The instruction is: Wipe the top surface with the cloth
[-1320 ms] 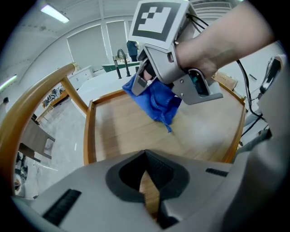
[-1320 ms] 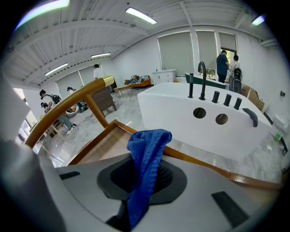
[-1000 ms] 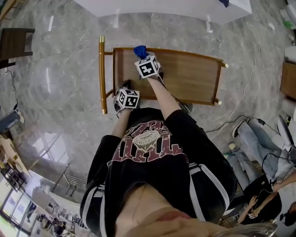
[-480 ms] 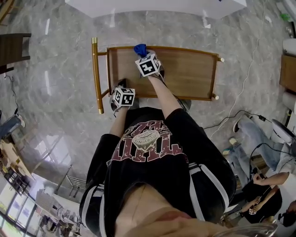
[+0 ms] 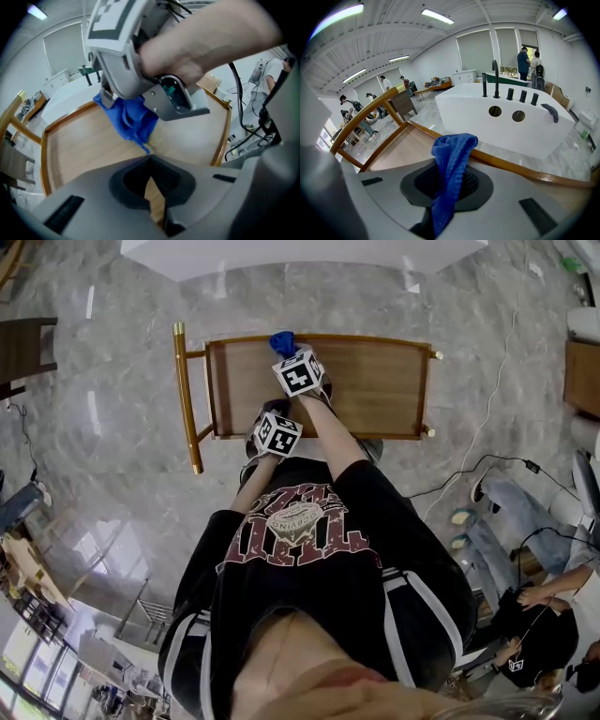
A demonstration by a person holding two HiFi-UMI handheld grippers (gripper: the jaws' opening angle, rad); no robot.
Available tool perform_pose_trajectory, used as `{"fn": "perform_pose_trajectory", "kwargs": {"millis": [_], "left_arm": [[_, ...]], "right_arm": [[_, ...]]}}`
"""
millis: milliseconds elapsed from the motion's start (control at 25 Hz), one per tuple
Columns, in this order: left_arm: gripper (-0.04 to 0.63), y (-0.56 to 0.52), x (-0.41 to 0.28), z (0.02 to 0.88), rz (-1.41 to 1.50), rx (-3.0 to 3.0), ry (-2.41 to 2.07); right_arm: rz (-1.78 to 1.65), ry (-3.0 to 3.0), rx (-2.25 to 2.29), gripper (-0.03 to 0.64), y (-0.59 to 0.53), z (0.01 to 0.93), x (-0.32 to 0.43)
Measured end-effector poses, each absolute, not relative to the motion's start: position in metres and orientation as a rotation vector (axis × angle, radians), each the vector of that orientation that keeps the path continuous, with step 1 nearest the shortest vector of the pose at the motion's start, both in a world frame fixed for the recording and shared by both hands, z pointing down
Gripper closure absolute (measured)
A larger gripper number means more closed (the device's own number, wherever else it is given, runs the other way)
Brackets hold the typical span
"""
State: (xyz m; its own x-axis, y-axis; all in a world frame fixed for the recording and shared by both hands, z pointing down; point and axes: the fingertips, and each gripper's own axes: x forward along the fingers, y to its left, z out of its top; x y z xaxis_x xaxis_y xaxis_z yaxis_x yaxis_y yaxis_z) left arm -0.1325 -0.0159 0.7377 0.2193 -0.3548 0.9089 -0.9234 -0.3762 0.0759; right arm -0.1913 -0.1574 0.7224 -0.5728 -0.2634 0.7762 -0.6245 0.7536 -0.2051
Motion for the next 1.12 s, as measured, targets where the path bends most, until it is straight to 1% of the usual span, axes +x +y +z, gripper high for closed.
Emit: {"fn": "perform_pose_trajectory", "kwargs": {"millis": [200, 1120], "left_arm": [[0.549, -0.010, -0.123, 0.745, 1.242, 1.928, -1.128], [0.549, -0.011, -0.121, 0.745, 1.246, 1.858, -1.085]], "right_arm": [[0.601, -2.172, 0.657, 0.560, -0.161, 0.724, -0.180], [0.628, -2.129, 0.715, 0.560, -0.174, 0.723, -0.121]]}}
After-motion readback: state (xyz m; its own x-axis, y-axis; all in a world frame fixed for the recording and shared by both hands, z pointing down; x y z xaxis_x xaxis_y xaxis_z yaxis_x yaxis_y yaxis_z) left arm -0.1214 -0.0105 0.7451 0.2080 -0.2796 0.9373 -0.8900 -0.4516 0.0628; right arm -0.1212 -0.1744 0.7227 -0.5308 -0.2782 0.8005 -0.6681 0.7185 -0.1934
